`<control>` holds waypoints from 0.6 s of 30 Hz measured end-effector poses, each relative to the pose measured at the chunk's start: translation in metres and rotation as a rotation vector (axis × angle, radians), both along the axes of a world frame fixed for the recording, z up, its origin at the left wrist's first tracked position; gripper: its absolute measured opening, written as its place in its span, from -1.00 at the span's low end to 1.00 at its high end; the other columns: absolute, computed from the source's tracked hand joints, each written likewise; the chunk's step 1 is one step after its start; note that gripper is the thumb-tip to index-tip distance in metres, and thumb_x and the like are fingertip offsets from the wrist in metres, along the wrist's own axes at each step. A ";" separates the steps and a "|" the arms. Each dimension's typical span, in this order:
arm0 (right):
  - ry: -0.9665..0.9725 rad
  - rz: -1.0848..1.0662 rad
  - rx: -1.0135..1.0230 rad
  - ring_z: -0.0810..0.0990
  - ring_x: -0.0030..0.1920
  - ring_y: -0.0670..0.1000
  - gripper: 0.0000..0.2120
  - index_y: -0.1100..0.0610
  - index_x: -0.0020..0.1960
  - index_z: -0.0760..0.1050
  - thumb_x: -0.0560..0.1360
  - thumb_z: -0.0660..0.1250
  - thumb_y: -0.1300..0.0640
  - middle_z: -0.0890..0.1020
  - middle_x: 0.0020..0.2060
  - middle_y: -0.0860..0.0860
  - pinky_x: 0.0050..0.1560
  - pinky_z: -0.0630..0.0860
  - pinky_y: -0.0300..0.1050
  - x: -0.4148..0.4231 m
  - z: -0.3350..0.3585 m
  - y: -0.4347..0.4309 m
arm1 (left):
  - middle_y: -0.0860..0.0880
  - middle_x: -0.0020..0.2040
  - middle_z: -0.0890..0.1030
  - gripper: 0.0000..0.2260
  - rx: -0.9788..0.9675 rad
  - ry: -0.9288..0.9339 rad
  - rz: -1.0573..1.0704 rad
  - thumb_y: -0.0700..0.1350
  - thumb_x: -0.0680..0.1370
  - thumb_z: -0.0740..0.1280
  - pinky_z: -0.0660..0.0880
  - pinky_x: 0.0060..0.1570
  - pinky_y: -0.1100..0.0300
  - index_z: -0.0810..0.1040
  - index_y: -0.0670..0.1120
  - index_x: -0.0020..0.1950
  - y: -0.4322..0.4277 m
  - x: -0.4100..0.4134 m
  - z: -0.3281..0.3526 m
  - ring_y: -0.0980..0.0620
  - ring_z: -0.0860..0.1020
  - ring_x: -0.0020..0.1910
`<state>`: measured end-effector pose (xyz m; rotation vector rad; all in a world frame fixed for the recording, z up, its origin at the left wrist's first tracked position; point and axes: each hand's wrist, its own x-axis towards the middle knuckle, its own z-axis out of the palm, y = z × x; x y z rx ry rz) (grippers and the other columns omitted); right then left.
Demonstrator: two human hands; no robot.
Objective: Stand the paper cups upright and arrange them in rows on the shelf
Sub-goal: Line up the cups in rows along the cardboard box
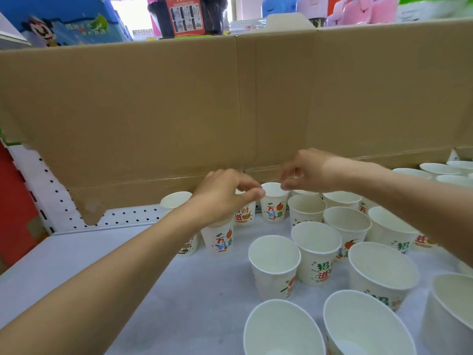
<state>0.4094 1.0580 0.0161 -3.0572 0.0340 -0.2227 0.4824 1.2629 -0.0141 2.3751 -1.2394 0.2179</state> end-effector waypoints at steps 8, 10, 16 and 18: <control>0.179 -0.205 -0.063 0.54 0.04 0.02 -0.29 0.02 0.31 0.43 0.32 0.35 -0.39 0.57 0.15 -0.05 0.07 0.50 -0.06 -0.026 -0.010 0.003 | 0.26 0.13 0.54 -0.30 0.345 0.059 -0.157 0.44 0.25 0.39 0.36 0.22 0.20 0.48 0.18 0.32 0.018 -0.069 0.004 0.22 0.43 0.15; 0.187 -0.193 -0.071 0.58 0.00 0.04 -0.35 0.06 0.24 0.48 0.31 0.40 -0.33 0.60 0.06 -0.03 0.06 0.55 -0.01 -0.023 -0.012 0.007 | 0.23 0.11 0.57 -0.37 0.326 0.030 -0.147 0.39 0.28 0.42 0.37 0.22 0.17 0.52 0.16 0.27 0.018 -0.072 0.003 0.16 0.45 0.13; 0.165 -0.151 -0.033 0.56 -0.08 -0.02 -0.36 -0.03 0.25 0.45 0.28 0.46 -0.29 0.53 -0.03 -0.11 -0.10 0.53 -0.09 -0.024 -0.013 0.015 | 0.22 0.10 0.54 -0.41 0.303 -0.019 -0.100 0.37 0.31 0.39 0.44 0.09 0.20 0.53 0.15 0.27 0.051 -0.067 -0.004 0.21 0.46 0.04; 0.181 -0.131 0.035 0.56 -0.12 -0.05 -0.35 -0.04 0.24 0.44 0.25 0.47 -0.31 0.53 -0.05 -0.13 -0.11 0.54 -0.10 -0.023 -0.013 0.019 | 0.25 0.10 0.51 -0.41 0.290 -0.018 -0.064 0.39 0.30 0.36 0.42 0.10 0.22 0.52 0.18 0.27 0.066 -0.063 -0.007 0.24 0.44 0.05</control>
